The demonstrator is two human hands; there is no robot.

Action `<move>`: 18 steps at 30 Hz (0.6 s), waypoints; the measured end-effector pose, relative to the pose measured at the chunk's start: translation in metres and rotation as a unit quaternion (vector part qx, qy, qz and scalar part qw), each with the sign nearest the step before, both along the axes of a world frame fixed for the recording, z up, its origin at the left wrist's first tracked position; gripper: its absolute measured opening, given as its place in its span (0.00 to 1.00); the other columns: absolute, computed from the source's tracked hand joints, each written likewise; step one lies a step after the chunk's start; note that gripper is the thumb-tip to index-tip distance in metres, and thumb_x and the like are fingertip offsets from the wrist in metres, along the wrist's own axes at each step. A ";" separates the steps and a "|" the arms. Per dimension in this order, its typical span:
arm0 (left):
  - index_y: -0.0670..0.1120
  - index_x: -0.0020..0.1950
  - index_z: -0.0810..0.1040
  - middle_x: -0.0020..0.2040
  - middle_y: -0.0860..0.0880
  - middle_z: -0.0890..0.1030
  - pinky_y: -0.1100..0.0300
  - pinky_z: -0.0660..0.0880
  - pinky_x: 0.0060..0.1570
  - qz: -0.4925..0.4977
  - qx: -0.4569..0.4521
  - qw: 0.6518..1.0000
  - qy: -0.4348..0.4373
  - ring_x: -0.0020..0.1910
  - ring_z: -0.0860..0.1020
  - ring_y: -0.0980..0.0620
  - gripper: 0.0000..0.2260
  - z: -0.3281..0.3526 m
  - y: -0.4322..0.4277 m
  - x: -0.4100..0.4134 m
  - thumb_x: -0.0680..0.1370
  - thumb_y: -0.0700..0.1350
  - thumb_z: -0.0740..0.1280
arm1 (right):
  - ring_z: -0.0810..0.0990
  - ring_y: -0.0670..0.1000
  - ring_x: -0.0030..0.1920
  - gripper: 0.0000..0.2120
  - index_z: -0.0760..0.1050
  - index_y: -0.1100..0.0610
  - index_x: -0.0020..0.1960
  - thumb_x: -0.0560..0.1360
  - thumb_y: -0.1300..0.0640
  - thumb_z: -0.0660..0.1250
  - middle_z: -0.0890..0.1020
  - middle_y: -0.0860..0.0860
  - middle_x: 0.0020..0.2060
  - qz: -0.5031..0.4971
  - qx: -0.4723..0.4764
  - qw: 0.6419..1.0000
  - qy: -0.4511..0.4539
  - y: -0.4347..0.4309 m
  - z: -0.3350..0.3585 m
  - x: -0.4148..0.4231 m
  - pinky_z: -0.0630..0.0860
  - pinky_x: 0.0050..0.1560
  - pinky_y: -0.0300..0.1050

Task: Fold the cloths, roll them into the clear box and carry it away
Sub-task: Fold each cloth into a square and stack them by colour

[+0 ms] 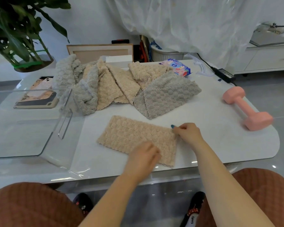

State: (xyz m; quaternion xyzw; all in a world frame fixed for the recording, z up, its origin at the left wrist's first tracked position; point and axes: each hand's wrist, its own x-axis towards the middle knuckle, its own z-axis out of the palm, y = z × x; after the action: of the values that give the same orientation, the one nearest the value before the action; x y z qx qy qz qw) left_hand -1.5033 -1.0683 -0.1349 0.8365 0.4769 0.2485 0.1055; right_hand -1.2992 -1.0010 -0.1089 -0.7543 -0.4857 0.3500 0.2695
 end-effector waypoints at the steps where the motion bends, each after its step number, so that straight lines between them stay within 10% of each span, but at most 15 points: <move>1: 0.47 0.49 0.79 0.44 0.51 0.76 0.58 0.74 0.39 -0.042 0.001 0.999 0.003 0.41 0.74 0.52 0.11 -0.006 -0.004 0.012 0.77 0.53 0.62 | 0.75 0.49 0.37 0.11 0.79 0.61 0.40 0.71 0.52 0.71 0.78 0.51 0.33 0.018 -0.008 1.000 -0.010 0.003 -0.001 -0.003 0.69 0.38 0.41; 11: 0.52 0.39 0.76 0.38 0.56 0.75 0.63 0.68 0.34 -0.063 0.062 0.994 0.071 0.37 0.74 0.54 0.09 -0.025 -0.013 0.035 0.71 0.57 0.66 | 0.73 0.49 0.33 0.06 0.72 0.57 0.40 0.72 0.64 0.68 0.75 0.52 0.32 0.104 -0.047 0.993 0.036 -0.007 -0.001 0.019 0.70 0.36 0.42; 18: 0.48 0.42 0.80 0.36 0.54 0.78 0.63 0.71 0.41 0.009 -0.194 0.953 -0.232 0.38 0.74 0.58 0.08 0.012 -0.022 0.006 0.74 0.52 0.70 | 0.75 0.50 0.29 0.06 0.79 0.62 0.43 0.71 0.71 0.65 0.75 0.53 0.28 0.180 -0.060 0.969 0.158 -0.043 0.040 0.043 0.72 0.37 0.43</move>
State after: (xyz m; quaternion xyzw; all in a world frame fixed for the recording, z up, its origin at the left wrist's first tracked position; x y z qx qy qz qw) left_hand -1.4971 -1.0899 -0.1232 0.7149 0.4856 0.3396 0.3712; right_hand -1.2559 -1.0437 -0.0684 -0.6044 -0.5428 0.5361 0.2295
